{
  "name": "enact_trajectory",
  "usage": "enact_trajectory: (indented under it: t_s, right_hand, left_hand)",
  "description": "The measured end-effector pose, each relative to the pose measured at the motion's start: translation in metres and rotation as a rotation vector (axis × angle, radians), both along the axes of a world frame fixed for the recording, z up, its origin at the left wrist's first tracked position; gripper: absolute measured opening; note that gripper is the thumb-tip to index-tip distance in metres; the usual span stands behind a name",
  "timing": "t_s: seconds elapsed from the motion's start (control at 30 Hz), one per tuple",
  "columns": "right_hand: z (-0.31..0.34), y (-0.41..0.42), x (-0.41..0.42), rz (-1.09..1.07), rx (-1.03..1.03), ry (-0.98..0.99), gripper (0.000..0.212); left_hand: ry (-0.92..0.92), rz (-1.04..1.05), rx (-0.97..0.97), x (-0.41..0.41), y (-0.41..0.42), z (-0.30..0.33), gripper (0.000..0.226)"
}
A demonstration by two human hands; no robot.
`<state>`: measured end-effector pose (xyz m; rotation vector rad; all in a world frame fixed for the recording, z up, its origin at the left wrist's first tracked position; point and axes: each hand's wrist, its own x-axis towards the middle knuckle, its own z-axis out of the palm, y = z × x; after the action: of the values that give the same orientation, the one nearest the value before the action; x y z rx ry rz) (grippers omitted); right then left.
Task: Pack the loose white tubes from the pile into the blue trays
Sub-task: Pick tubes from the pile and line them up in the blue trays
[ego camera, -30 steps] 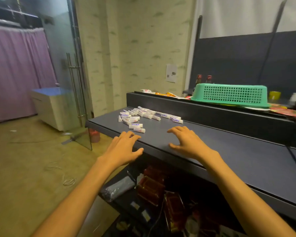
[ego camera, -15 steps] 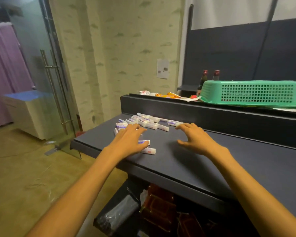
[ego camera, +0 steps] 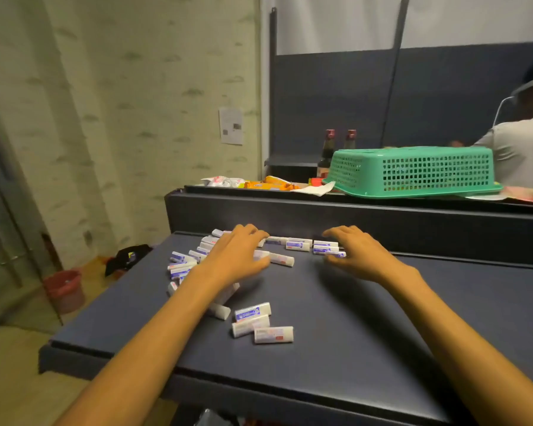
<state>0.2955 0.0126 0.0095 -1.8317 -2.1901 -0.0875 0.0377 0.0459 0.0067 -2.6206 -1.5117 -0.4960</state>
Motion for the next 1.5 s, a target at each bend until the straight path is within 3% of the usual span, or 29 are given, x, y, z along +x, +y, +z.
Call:
enact_trajectory:
  t_s: [0.43, 0.63, 0.9, 1.1, 1.33, 1.5]
  right_hand:
    - [-0.002, 0.012, 0.008, -0.192, -0.013, 0.026, 0.05]
    - [-0.001, 0.005, 0.034, -0.227, -0.006, 0.029, 0.049]
    - [-0.006, 0.005, 0.051, -0.19, -0.012, 0.055, 0.047]
    - [-0.01, 0.005, 0.05, -0.161, -0.028, 0.077, 0.047]
    - [-0.01, 0.008, 0.041, -0.135, -0.055, 0.051, 0.043]
    - [-0.01, 0.014, 0.036, -0.124, -0.082, 0.034, 0.038]
  left_hand:
    - [0.029, -0.287, -0.114, 0.047, 0.079, -0.013, 0.048]
    - [0.036, -0.313, -0.172, 0.071, 0.086, -0.012, 0.028]
    - [0.088, -0.196, -0.242, 0.085, 0.087, -0.011, 0.031]
    - [-0.044, -0.185, -0.222, 0.076, 0.08, -0.017, 0.023]
    - [-0.253, -0.264, -0.194, 0.06, 0.063, 0.001, 0.033]
    - [-0.493, -0.273, -0.267, 0.044, 0.047, 0.004, 0.029]
